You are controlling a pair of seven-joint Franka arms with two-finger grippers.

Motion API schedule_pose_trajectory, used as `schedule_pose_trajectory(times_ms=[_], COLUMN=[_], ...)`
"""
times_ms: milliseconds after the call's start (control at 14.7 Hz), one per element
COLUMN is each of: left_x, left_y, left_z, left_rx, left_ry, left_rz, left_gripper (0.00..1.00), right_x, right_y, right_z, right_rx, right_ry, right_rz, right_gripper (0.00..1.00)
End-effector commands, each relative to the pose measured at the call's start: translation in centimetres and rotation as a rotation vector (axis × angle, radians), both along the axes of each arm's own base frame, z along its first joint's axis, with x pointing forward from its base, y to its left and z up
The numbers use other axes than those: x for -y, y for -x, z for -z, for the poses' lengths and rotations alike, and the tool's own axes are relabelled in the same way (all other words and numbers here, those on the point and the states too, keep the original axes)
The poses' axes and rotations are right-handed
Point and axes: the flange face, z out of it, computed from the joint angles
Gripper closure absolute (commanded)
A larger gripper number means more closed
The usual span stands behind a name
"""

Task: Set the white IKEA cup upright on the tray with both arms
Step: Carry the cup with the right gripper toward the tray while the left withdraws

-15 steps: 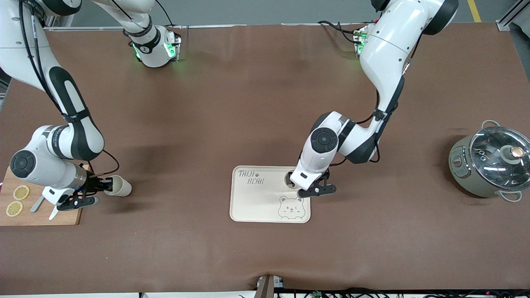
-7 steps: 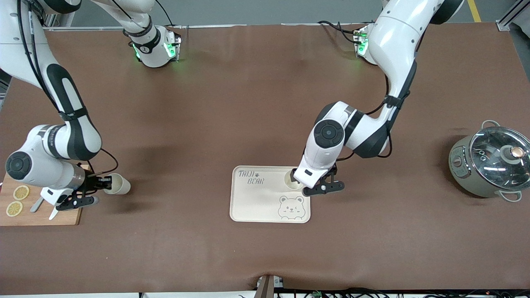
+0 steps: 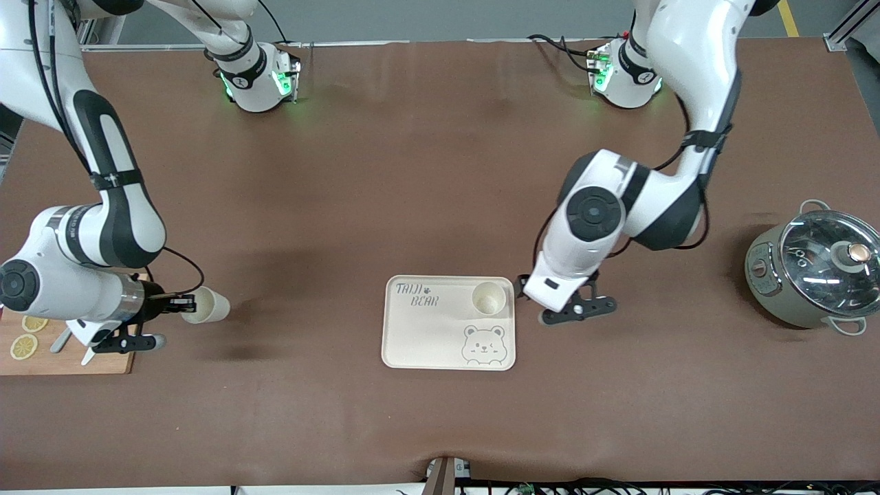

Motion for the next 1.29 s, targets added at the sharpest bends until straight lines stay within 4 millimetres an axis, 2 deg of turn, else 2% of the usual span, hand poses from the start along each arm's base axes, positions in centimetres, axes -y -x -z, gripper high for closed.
schedule_pose_trajectory(times_ms=[0,204,409,545,681,885,1021,1089,1226], left_x=[-5.0,-11.0,-16.4,-18.8,-20.0,-21.3,-22.0,-22.8,-22.9], left_y=[-0.6,-2.1,-2.9,-2.7,-2.4,-0.7,0.3,0.5,1.5], left_z=[-3.3,-5.3,-7.0,-8.9,-10.8,-13.6,-16.0,-16.7,-17.7], left_rx=[-0.046,-0.039,-0.044,-0.031,-0.007,-0.036,-0.025,-0.019,-0.017], left_ry=[0.02,0.032,0.028,0.025,0.022,0.01,0.005,0.004,0.0], left_rz=[0.045,0.101,0.155,0.158,0.144,0.153,0.184,0.184,0.195], left_gripper=[0.0,0.0,0.0,0.0,0.0,0.0,0.0,0.0,0.0], right_x=[-5.7,-12.2,-18.2,-21.3,-24.1,-29.4,-32.0,-33.2,-35.0], right_y=[-0.2,0.1,0.5,0.7,1.1,1.6,1.7,1.7,1.7], right_z=[-3.6,-4.0,-4.8,-4.7,-4.7,-3.0,-1.6,-1.1,-0.4], right_rx=[-0.026,-0.022,-0.016,0.004,0.018,0.075,0.097,0.103,0.102], right_ry=[0.008,0.023,-0.014,-0.019,-0.026,-0.066,-0.092,-0.098,-0.103], right_rz=[0.122,0.22,0.309,0.373,0.429,0.488,0.516,0.527,0.552], right_gripper=[1.0,1.0,1.0,1.0,1.0,1.0,1.0,1.0,1.0])
